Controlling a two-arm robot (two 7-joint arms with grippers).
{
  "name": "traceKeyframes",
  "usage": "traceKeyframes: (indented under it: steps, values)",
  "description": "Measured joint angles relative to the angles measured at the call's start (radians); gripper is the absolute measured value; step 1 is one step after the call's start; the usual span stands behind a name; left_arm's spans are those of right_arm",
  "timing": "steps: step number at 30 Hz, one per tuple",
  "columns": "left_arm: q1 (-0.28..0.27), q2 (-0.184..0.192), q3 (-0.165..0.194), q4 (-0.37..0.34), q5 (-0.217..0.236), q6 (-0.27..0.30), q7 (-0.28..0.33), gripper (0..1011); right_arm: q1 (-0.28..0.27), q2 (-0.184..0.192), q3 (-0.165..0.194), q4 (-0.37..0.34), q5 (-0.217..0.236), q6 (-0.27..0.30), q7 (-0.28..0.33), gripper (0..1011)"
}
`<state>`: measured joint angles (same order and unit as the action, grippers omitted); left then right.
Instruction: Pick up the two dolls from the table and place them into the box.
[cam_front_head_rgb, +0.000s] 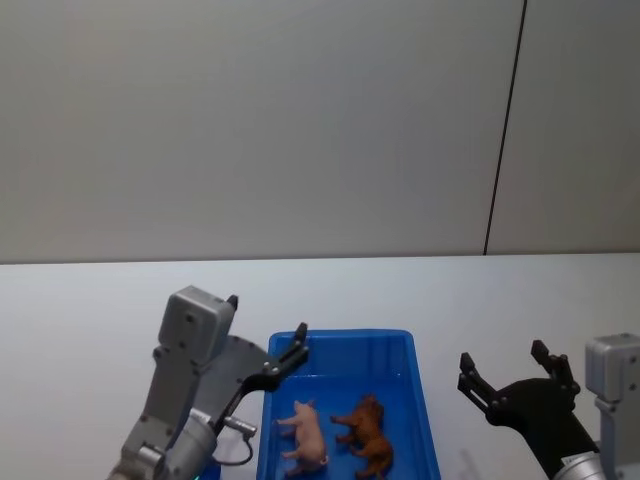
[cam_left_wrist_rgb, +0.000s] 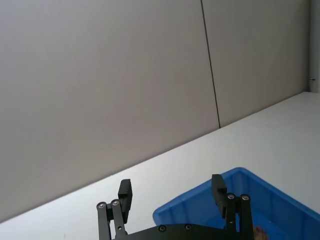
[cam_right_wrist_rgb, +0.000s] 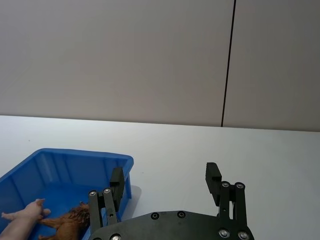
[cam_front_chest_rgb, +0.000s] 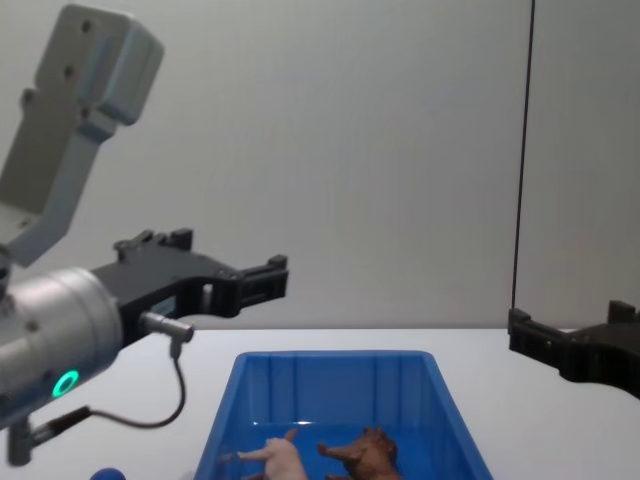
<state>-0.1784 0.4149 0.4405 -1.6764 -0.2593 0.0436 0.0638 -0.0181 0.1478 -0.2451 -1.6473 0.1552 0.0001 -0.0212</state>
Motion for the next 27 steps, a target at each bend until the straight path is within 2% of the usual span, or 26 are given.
traceKeyframes:
  steps: [15, 27]
  values:
    - [0.103, 0.08, -0.028, -0.089, -0.102, 0.083, 0.09, 1001, -0.005, 0.002, 0.002, -0.005, 0.002, -0.002, -0.006, 1001]
    - [0.166, 0.133, -0.054, -0.116, -0.171, 0.145, 0.137, 1001, -0.006, 0.003, 0.003, -0.007, 0.003, -0.002, -0.008, 1001]
